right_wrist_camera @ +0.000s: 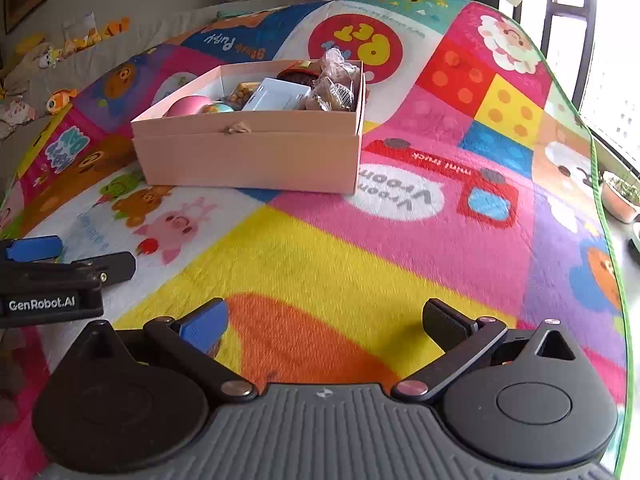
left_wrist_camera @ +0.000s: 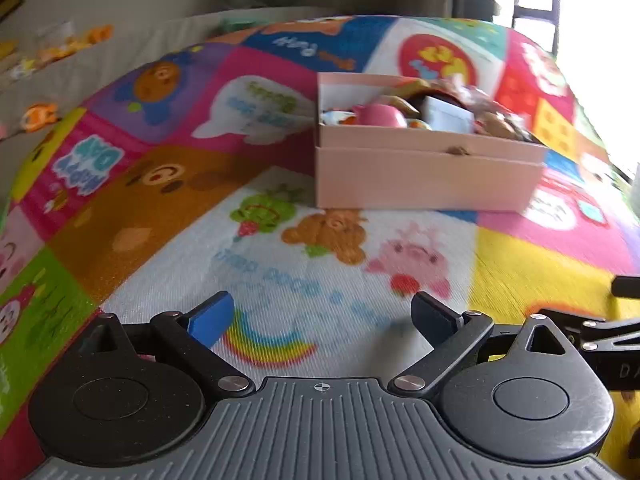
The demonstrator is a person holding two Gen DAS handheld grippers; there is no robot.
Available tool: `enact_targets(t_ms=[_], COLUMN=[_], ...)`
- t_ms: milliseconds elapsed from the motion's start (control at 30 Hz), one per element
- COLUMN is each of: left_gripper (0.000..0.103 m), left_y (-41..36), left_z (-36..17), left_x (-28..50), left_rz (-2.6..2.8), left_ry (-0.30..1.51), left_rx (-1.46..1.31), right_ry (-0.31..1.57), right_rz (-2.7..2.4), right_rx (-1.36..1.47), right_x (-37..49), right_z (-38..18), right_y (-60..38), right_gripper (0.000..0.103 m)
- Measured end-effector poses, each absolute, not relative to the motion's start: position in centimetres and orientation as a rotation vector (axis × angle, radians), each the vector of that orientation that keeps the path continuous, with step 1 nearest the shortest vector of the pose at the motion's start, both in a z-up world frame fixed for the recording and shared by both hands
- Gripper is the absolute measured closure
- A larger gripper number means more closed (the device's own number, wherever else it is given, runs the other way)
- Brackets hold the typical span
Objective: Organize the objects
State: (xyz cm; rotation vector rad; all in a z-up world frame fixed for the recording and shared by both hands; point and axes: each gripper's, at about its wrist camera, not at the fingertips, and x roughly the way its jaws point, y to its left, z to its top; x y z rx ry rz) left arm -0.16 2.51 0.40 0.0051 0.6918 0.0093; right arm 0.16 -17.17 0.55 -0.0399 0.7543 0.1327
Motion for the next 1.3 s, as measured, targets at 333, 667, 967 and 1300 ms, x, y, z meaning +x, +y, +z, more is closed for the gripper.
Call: enact_targets(t_ms=[333, 667, 967, 1300], left_gripper=[0.002, 0.002, 0.002, 0.002], left_y=[2.3, 2.1, 2.1, 2.1], left_z=[0.2, 0.2, 0.2, 0.1], left_x=[0.3, 0.6, 0.6, 0.7], left_rz=[0.024, 0.020, 0.017, 0.017], left_ry=[0.683, 0.684, 0.686, 0.686], left_rx=[0.022, 0.023, 0.020, 0.017], right_ry=[0.696, 0.692, 0.692, 0.692], right_rz=[0.058, 0.062, 0.064, 0.061], right_rx=[-0.017, -0.019, -0.011, -0.013], right_x=[1.9, 2.4, 2.4, 2.5], right_z=[0.0, 0.0, -0.1, -0.1], right_y=[-17.1, -17.0, -17.1, -17.0], right_gripper=[0.000, 0.000, 0.000, 0.000])
